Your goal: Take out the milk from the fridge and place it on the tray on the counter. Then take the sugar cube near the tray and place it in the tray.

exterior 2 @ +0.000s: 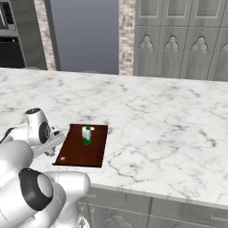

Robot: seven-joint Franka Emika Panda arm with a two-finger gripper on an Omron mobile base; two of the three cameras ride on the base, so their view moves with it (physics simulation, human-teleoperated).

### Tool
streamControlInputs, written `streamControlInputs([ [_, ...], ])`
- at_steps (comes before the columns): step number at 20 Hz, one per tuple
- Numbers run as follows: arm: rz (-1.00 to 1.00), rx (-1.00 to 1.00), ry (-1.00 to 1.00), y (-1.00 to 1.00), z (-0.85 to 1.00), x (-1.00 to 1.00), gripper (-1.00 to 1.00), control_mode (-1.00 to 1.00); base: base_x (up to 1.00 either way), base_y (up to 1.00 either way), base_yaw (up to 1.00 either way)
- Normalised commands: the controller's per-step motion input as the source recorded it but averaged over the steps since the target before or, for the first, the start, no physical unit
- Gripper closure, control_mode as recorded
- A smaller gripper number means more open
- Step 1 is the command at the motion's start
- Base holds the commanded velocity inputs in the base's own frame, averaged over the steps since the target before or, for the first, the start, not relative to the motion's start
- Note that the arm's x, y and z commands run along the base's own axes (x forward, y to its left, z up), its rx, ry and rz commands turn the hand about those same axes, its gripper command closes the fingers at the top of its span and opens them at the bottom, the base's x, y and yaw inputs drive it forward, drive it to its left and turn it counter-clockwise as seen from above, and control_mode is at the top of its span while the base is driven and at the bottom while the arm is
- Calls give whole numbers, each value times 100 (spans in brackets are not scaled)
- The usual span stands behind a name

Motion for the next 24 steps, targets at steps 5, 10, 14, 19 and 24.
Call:
streamControlInputs([
  [5, 17, 0, 0, -49, 0, 43, 100, -100, 0, 0, 0],
  [10, 20, 0, 1, -31, 0, 40, 100, -100, 0, 0, 0],
  [14, 22, 2, 2, -3, -23, 59, 100, -100, 0, 0, 0],
  [19, 20, 2, 0, 0, -29, 39, 100, -100, 0, 0, 0],
  [24, 14, 0, 0, 4, -29, 22, 100, -100, 0, 0, 0],
])
